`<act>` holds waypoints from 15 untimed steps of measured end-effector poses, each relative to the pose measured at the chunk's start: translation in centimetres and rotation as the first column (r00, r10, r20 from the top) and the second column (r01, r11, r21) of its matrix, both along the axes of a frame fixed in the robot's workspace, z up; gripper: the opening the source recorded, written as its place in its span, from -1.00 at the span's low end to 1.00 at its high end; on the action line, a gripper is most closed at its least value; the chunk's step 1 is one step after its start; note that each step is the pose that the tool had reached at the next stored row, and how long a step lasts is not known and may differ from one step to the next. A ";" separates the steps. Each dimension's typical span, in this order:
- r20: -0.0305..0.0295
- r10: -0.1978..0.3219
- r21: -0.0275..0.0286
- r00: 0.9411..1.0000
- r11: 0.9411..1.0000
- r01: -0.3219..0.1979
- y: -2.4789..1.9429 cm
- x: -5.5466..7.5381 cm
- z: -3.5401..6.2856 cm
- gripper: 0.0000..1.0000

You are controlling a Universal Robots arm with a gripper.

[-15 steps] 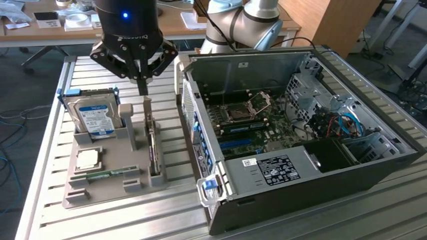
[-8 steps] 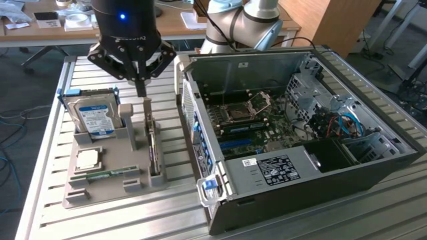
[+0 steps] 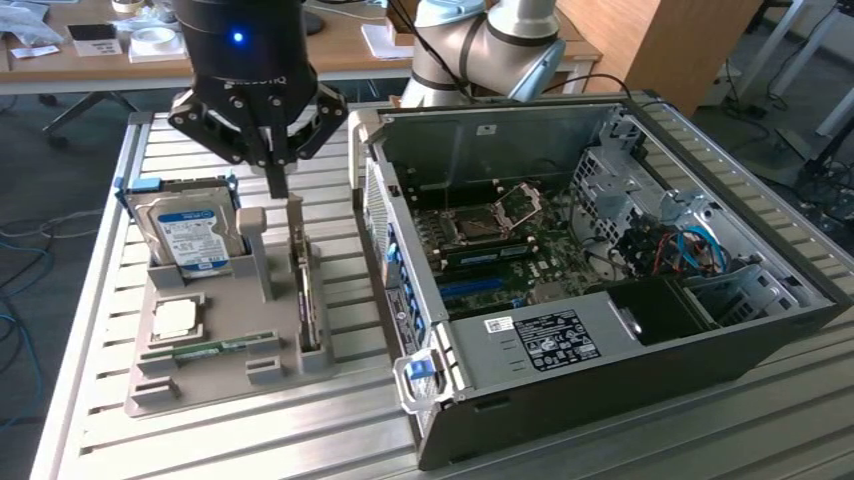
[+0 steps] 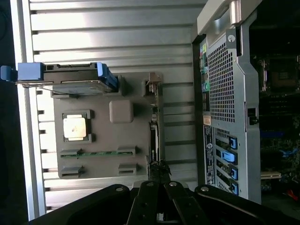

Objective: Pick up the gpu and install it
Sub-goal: 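Reach for the gpu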

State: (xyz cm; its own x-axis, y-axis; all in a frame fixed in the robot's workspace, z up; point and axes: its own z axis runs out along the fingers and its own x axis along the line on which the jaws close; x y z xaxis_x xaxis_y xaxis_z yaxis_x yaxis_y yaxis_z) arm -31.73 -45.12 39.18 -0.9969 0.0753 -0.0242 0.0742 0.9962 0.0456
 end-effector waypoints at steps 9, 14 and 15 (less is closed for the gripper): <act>0.000 0.000 0.000 1.000 1.000 0.000 -0.14 -0.2 -0.19 -0.79; 0.000 0.000 0.000 1.000 1.000 0.000 -0.13 -0.2 -0.20 -0.79; 0.000 0.000 0.000 1.000 1.000 0.000 -0.13 -0.2 -0.23 -0.79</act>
State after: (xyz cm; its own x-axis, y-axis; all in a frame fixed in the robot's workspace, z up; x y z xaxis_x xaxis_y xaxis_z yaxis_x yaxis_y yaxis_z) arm -31.96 -45.25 38.95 -0.9968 0.0755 -0.0245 0.0743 0.9962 0.0459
